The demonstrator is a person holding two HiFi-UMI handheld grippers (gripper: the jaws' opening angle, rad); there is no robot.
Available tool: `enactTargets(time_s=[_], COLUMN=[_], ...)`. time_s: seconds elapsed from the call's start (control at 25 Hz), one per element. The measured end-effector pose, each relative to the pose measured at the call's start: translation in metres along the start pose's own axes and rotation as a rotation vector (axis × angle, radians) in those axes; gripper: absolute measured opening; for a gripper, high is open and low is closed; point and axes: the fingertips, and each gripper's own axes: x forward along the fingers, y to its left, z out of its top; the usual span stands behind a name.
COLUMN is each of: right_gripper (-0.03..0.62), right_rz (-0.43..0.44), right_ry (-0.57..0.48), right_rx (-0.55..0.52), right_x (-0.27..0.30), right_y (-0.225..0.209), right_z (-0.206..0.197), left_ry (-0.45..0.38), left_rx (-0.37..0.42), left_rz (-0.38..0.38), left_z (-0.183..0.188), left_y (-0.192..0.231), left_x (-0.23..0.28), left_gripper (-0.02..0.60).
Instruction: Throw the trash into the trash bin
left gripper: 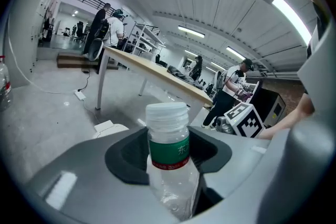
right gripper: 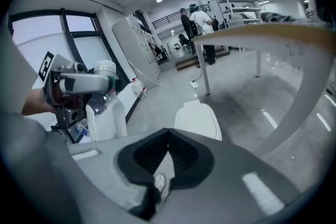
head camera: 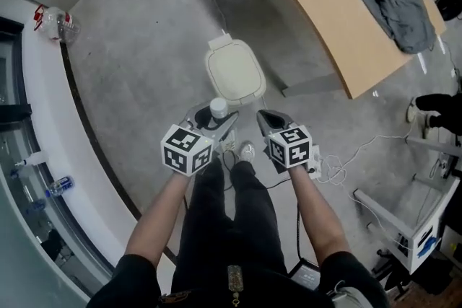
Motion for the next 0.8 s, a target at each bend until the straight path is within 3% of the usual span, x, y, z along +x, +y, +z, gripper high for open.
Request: enactTargets(time_s=[0.2,0.4,0.8], right_gripper=[0.002,0.002,0.002], right_rz=[-0.006,-0.021,-0.096], right_ry=[0.102,0.155,0.236], right_rx=[-0.004,-0.052,-0.034], right_x=[0.081,0.144,0.186], right_y=[-0.032,-0.069,-0.089], right_z=[-0.057,-0.088,-0.127], left_ry=[-0.023,-0.013,0.036], left_rx=[-0.018,-0.012,-0.079], left_rz=[0.013,0.012,0.057], left_z=[-0.040,-0.076,-0.119], left_y=[0.041,0.071,0.102], left_x=[0.029,0.056,0.081], left_gripper=[0.207,0.207,0.207])
